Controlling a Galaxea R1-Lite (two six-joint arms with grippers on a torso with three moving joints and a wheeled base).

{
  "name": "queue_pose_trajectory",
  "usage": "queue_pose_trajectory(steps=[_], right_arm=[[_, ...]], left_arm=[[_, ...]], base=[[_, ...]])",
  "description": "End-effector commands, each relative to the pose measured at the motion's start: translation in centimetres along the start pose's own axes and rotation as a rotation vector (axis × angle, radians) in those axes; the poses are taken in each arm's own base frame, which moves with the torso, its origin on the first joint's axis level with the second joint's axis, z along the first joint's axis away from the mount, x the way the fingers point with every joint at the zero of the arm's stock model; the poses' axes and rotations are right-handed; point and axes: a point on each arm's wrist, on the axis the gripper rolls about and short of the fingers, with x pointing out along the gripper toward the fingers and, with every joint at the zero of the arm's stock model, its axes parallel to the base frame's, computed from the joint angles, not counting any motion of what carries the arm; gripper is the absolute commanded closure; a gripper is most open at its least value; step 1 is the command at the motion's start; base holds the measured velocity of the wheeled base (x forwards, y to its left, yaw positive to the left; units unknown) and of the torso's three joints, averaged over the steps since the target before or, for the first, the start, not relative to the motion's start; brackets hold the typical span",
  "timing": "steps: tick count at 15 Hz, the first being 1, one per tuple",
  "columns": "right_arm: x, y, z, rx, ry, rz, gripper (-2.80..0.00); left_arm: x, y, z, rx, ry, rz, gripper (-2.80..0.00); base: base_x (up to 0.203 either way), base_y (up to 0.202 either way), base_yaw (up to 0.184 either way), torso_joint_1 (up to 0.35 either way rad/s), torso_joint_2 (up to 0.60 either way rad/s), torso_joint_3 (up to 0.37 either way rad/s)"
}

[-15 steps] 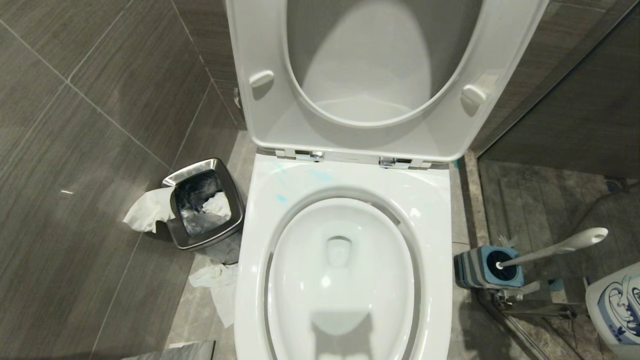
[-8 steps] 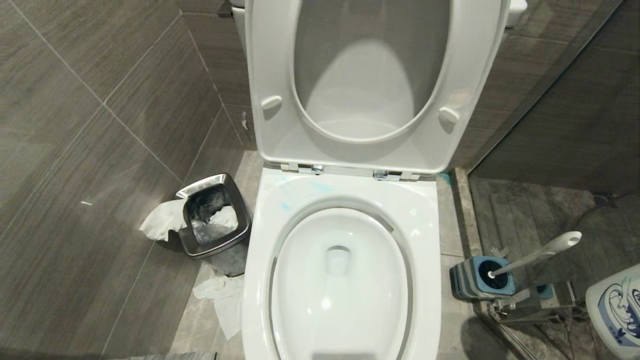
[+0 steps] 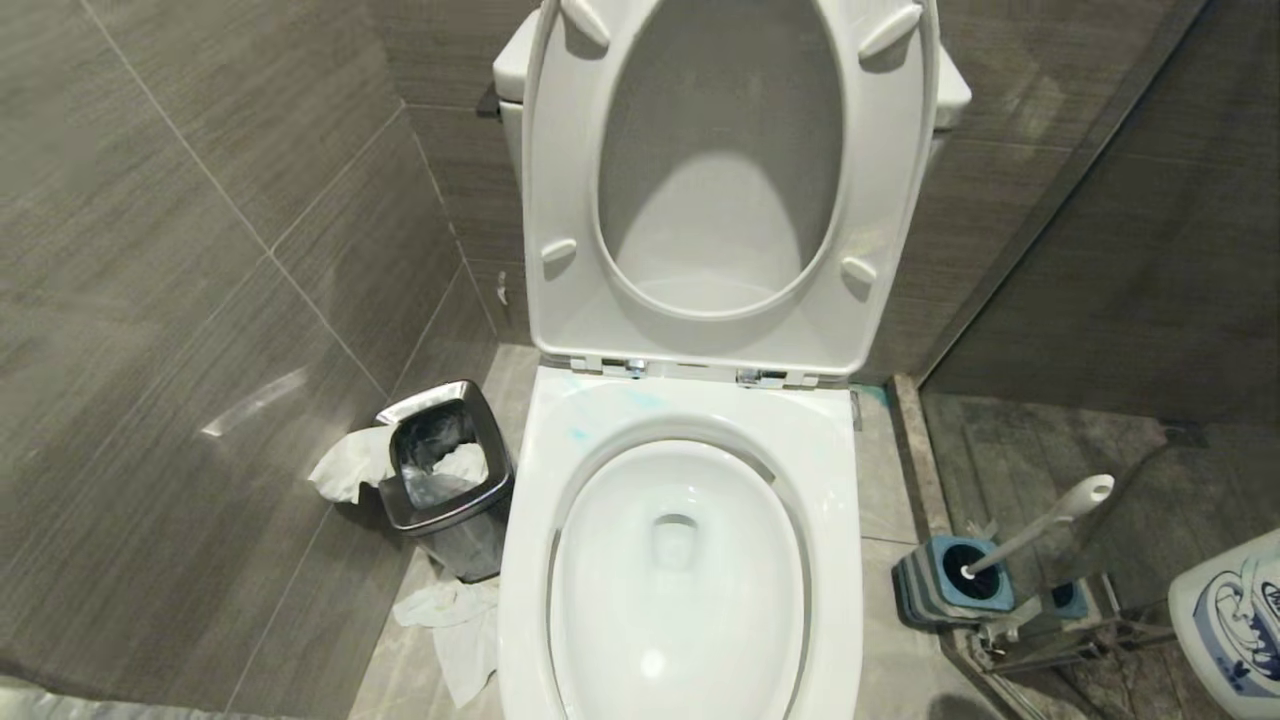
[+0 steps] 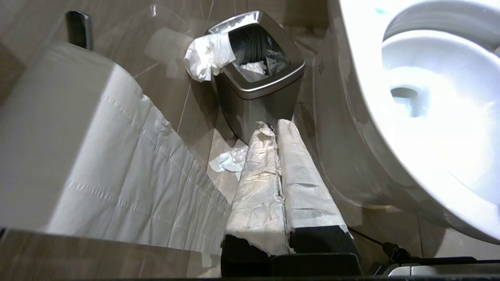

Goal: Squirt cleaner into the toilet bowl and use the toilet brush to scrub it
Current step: Pour in the cleaning agent

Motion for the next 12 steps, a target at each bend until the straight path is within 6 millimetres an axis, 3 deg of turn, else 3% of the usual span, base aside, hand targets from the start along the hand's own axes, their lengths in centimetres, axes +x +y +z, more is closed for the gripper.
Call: queue_pose_trajectory(steps=[1, 12], right_arm=[[0.13, 0.01, -0.05, -0.002, 0.006, 0.001, 0.00], [0.65, 0.07, -0.42, -0.006, 0.041, 0.005, 0.00]], left_arm=[[0.02, 0.00, -0.02, 0.000, 0.002, 0.000, 0.00], [0.01, 0.00, 0.02, 0.003, 0.001, 0.000, 0.00]], base=[[0.000, 0.000, 0.000, 0.002, 0.00, 0.199], [0.000, 0.000, 0.000, 0.003, 0.00, 0.197]])
